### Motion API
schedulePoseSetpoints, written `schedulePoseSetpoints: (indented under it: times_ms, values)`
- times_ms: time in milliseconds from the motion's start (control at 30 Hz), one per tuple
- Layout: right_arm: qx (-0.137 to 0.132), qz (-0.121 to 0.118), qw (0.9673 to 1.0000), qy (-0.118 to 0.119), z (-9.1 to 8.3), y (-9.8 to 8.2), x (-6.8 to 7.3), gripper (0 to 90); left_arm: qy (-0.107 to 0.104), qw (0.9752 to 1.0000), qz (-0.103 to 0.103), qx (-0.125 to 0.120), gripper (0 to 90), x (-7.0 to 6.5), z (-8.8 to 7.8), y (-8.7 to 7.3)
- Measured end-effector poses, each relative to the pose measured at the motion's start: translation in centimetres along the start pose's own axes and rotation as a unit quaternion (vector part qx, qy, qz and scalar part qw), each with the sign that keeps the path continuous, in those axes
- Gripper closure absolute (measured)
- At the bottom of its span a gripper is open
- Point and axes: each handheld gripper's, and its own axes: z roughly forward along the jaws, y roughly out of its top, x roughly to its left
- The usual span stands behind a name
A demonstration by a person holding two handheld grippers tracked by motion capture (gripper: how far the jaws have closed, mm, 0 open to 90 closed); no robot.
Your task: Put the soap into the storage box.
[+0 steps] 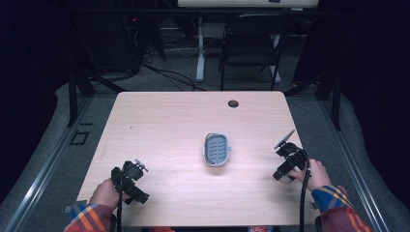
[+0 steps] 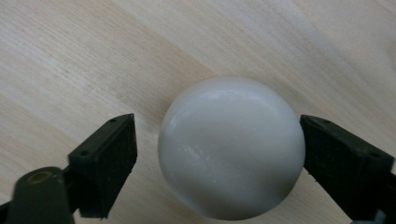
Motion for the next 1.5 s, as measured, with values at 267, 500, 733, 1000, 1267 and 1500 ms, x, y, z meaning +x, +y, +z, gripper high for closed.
schedulePoseSetpoints:
  times_ms: [267, 500, 733, 1000, 1267, 1500]
  values:
    - [0.001, 0.002, 1.0000, -0.004, 0.31, -0.04, 0.11, 19.4, 0.000, 1.0000, -0.001, 0.000, 0.2, -0.01, 0.00, 0.00]
    - [-0.008, 0.013, 0.9999, -0.004, 0.74, -0.14, 0.33, 23.0, 0.000, 1.0000, 0.000, 0.000, 0.2, -0.02, -0.01, 0.00]
    - [0.014, -0.001, 0.9998, -0.010, 0.61, 0.06, 0.24, 23.7, 0.000, 1.0000, 0.000, 0.000, 0.2, -0.01, 0.00, -0.01]
    - [0.000, 0.011, 0.9999, -0.008, 0.94, -0.02, 0.41, 24.0, 0.000, 1.0000, 0.000, 0.000, 0.2, -0.02, -0.01, 0.00]
    - [0.005, 0.000, 0.9999, -0.009, 0.91, 0.09, 0.57, 24.0, 0.000, 1.0000, 0.000, 0.000, 0.2, -0.01, -0.01, 0.00]
    - [0.018, -0.011, 0.9996, -0.016, 0.43, 0.19, 0.50, 24.1, 0.000, 1.0000, 0.000, -0.001, 0.2, -0.02, -0.01, 0.00]
